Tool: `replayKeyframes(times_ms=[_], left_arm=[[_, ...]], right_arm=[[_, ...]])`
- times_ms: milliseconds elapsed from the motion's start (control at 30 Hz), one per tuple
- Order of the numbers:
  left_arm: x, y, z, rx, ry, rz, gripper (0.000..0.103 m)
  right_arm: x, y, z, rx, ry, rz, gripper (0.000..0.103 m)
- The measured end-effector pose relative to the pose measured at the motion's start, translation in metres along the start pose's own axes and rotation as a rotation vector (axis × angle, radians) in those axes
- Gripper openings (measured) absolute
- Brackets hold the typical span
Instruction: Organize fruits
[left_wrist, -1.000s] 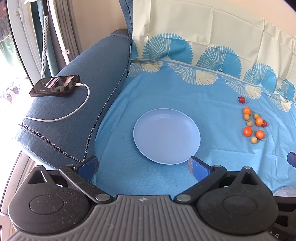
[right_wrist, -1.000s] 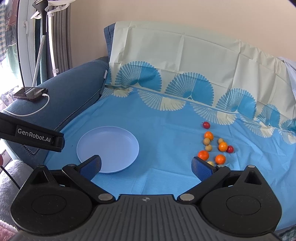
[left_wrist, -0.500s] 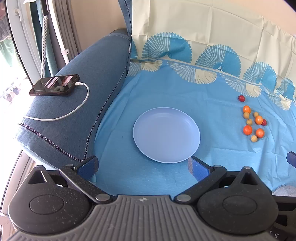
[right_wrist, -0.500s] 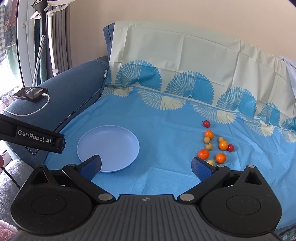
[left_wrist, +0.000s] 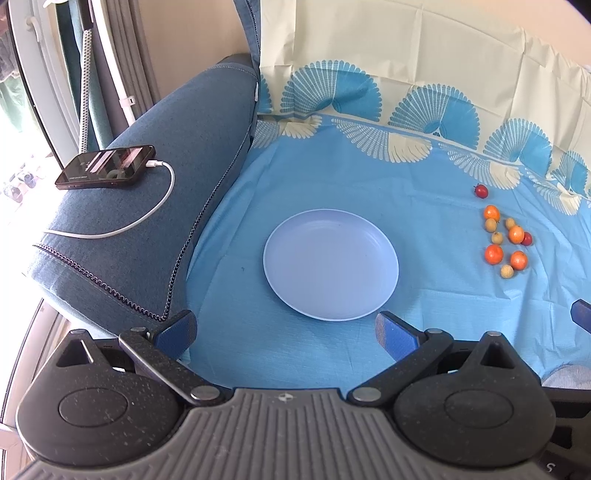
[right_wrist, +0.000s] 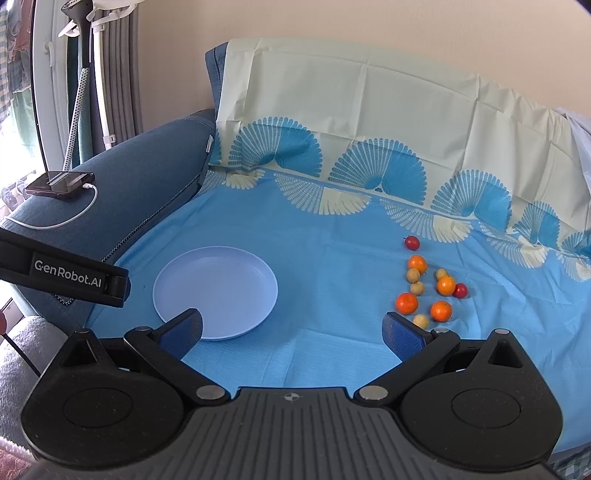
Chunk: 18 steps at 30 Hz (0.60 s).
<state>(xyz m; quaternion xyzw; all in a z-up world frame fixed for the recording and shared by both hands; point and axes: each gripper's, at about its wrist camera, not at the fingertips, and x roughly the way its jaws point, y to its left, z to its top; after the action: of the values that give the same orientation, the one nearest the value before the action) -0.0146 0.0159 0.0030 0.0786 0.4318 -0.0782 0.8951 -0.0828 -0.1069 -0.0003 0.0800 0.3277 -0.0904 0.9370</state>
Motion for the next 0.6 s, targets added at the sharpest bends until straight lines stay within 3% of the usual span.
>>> replayKeyframes(times_ms=[600], left_arm=[[0.0025,-0.0002,-0.0016,0.002,0.01,0.002,0.103]], right_arm=[[0.0013,0.0004,-0.0007,0.003,0.002,-0.001,0.103]])
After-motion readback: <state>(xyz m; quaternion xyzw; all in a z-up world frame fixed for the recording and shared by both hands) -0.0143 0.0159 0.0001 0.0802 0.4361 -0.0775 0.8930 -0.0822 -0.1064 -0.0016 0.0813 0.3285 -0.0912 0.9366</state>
